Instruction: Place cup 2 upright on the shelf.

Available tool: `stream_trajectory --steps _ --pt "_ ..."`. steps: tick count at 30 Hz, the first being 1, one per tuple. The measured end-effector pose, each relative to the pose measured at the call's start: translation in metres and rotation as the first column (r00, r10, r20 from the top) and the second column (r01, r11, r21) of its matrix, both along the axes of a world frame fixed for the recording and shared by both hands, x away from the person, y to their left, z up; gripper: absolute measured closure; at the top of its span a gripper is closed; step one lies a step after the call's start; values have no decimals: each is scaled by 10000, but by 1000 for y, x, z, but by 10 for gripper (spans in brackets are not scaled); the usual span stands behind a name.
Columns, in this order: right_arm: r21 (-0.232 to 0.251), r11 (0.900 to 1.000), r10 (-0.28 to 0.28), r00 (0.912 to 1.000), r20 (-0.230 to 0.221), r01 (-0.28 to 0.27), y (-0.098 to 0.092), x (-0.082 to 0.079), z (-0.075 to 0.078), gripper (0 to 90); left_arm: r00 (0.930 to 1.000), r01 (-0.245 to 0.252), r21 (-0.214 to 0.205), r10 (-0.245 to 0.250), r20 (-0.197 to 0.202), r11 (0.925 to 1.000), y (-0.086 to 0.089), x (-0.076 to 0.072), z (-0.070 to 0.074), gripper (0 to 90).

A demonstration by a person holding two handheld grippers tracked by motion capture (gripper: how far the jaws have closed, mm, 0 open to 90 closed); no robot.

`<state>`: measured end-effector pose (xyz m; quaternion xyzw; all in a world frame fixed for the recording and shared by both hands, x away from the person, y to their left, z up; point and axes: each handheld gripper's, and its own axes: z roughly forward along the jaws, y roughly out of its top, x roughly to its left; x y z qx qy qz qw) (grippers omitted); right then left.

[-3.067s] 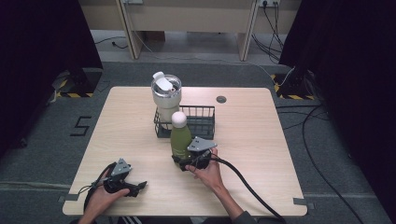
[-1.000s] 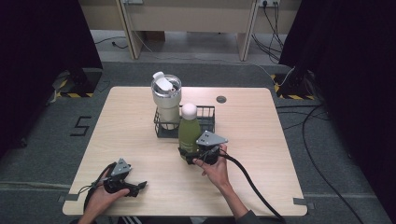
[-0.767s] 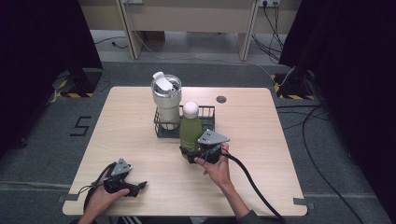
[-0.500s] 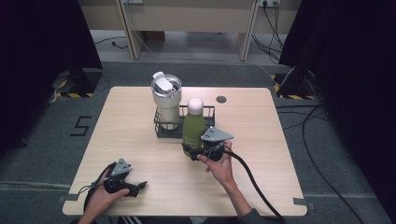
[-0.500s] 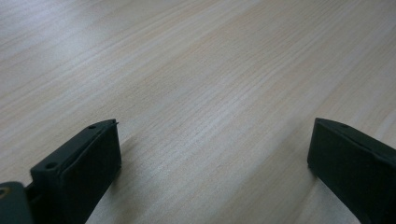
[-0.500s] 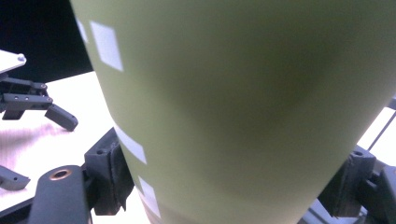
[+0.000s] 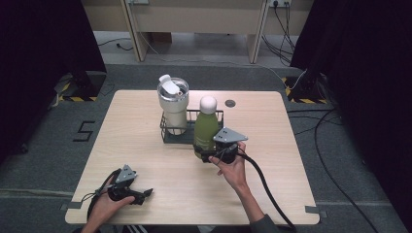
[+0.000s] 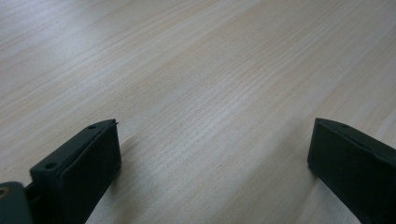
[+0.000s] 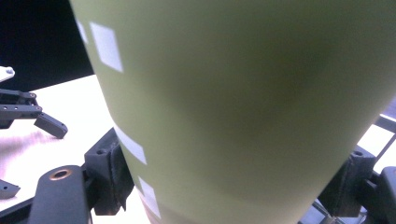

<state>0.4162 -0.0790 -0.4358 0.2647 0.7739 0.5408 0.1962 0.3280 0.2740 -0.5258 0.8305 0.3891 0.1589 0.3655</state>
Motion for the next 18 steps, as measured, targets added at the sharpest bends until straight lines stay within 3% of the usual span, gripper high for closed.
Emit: stream_trajectory --steps 18 --pt "-96 9998 -166 9998 71 166 -3 7 18 208 10000 -31 -10 31 4 10000 0 0 0 16"
